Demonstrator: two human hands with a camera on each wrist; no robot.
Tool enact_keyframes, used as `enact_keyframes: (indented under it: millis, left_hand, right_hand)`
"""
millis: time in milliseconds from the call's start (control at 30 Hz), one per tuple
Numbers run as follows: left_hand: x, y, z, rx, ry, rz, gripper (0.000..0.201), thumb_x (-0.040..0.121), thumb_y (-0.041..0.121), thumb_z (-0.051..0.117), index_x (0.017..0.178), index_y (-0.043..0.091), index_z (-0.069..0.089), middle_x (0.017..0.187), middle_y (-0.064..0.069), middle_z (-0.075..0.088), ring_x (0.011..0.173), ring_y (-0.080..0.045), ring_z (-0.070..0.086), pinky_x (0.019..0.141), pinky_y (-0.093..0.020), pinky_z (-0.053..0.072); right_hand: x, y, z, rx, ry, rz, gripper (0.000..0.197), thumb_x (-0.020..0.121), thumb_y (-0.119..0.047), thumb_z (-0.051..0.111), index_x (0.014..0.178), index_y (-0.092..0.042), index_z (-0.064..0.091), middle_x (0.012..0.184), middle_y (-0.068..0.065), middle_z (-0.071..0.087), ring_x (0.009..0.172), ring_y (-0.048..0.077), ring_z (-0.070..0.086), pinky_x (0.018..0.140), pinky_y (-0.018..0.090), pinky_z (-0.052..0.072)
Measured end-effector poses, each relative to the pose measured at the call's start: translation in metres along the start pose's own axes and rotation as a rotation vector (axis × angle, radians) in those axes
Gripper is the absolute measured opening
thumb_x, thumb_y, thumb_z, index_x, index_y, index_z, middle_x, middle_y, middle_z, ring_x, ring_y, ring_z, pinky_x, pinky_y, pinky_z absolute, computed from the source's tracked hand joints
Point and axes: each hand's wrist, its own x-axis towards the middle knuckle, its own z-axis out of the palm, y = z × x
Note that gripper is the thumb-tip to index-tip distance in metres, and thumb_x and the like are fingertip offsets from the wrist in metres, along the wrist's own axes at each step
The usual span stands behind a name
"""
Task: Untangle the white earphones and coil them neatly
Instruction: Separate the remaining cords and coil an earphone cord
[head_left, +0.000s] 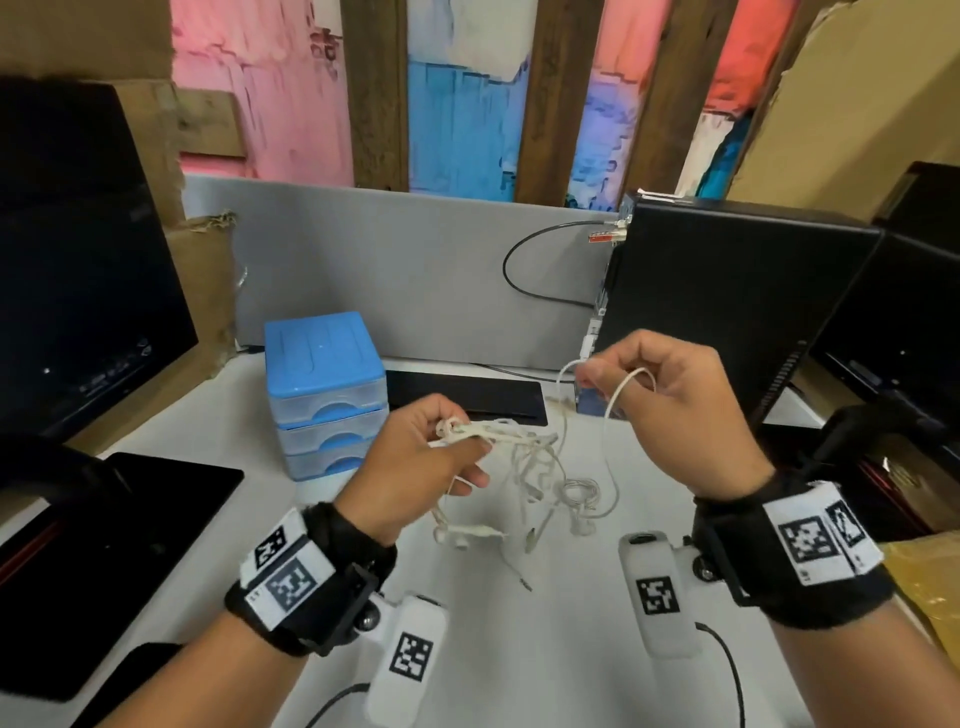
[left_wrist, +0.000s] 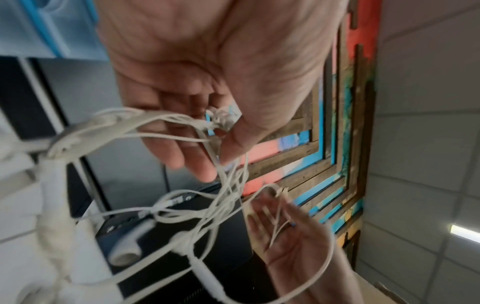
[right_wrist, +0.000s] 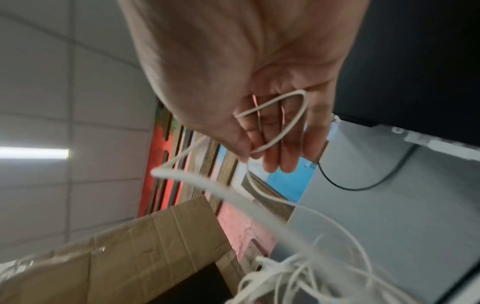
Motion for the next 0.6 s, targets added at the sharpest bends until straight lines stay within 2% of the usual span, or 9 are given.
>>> enact_keyframes:
  millis: [67, 200, 333, 367, 433, 467, 533, 600]
  left_hand:
    - [0.000, -0.004, 0.001, -0.009, -0.020, -0.041, 0.031, 0.084, -0.007, 0.071, 0.073, 0.015, 0.051, 0.072, -0.005, 0.070, 0.054, -0.017, 0.066, 0.051, -0.026, 0.049]
    - [0.002, -0.003, -0.004, -0.016, -0.071, -0.078, 0.038, 0.078, -0.005, 0.077, 0.067, 0.015, 0.047, 0.069, -0.005, 0.070, 0.050, -0.014, 0.060, 0.047, -0.023, 0.047]
    - [0.002, -0.001, -0.008, -0.068, -0.119, -0.121, 0.042, 0.080, -0.011, 0.072, 0.065, 0.015, 0.043, 0.077, -0.014, 0.075, 0.057, -0.019, 0.070, 0.051, -0.022, 0.055]
    - [0.003, -0.001, -0.009, -0.080, -0.088, -0.110, 0.043, 0.079, -0.014, 0.071, 0.064, 0.014, 0.042, 0.078, -0.017, 0.075, 0.062, -0.022, 0.073, 0.054, -0.023, 0.057]
    - [0.009, -0.003, -0.016, -0.108, 0.054, -0.052, 0.045, 0.076, -0.019, 0.070, 0.061, 0.014, 0.043, 0.076, -0.017, 0.074, 0.070, -0.027, 0.074, 0.057, -0.025, 0.059]
    - [0.013, -0.005, -0.021, -0.125, 0.143, -0.015, 0.046, 0.077, -0.021, 0.067, 0.060, 0.014, 0.043, 0.072, -0.015, 0.072, 0.070, -0.027, 0.075, 0.058, -0.026, 0.060]
    - [0.020, -0.004, -0.032, -0.187, 0.281, 0.046, 0.046, 0.082, -0.024, 0.060, 0.061, 0.013, 0.042, 0.066, -0.011, 0.069, 0.065, -0.022, 0.075, 0.058, -0.025, 0.060]
    - [0.023, -0.001, -0.041, -0.267, 0.348, 0.092, 0.045, 0.084, -0.023, 0.056, 0.061, 0.012, 0.041, 0.068, -0.013, 0.069, 0.063, -0.019, 0.075, 0.057, -0.022, 0.058]
  right_hand:
    - [0.001, -0.009, 0.000, 0.073, 0.046, -0.049, 0.012, 0.089, -0.017, 0.071, 0.082, -0.007, 0.072, 0.081, 0.017, 0.071, 0.076, 0.041, 0.064, 0.071, 0.052, 0.054]
    - [0.004, -0.015, -0.012, 0.243, 0.186, -0.027, 0.007, 0.088, -0.015, 0.072, 0.087, -0.009, 0.076, 0.088, 0.018, 0.074, 0.086, 0.046, 0.066, 0.080, 0.052, 0.057]
    - [0.005, -0.010, -0.017, 0.277, 0.153, 0.038, 0.010, 0.091, -0.017, 0.069, 0.084, -0.017, 0.077, 0.089, 0.017, 0.075, 0.092, 0.048, 0.066, 0.086, 0.059, 0.056]
    - [0.004, -0.009, -0.018, 0.276, 0.126, 0.055, 0.011, 0.091, -0.014, 0.069, 0.083, -0.015, 0.076, 0.088, 0.016, 0.076, 0.091, 0.046, 0.068, 0.083, 0.054, 0.059]
    - [0.002, -0.007, -0.023, 0.280, 0.094, 0.095, 0.012, 0.090, -0.003, 0.067, 0.080, -0.007, 0.072, 0.082, 0.013, 0.076, 0.086, 0.038, 0.073, 0.072, 0.037, 0.062]
    - [0.001, -0.007, -0.026, 0.275, 0.096, 0.110, 0.014, 0.087, 0.003, 0.066, 0.076, -0.005, 0.071, 0.077, 0.012, 0.075, 0.081, 0.034, 0.074, 0.068, 0.034, 0.062]
    - [-0.001, -0.005, -0.032, 0.239, 0.124, 0.123, 0.018, 0.083, 0.009, 0.066, 0.072, -0.004, 0.070, 0.072, 0.013, 0.073, 0.070, 0.028, 0.072, 0.071, 0.042, 0.064]
    - [-0.001, -0.001, -0.034, 0.180, 0.161, 0.118, 0.020, 0.082, 0.009, 0.067, 0.069, -0.007, 0.070, 0.070, 0.013, 0.072, 0.066, 0.030, 0.071, 0.070, 0.046, 0.063]
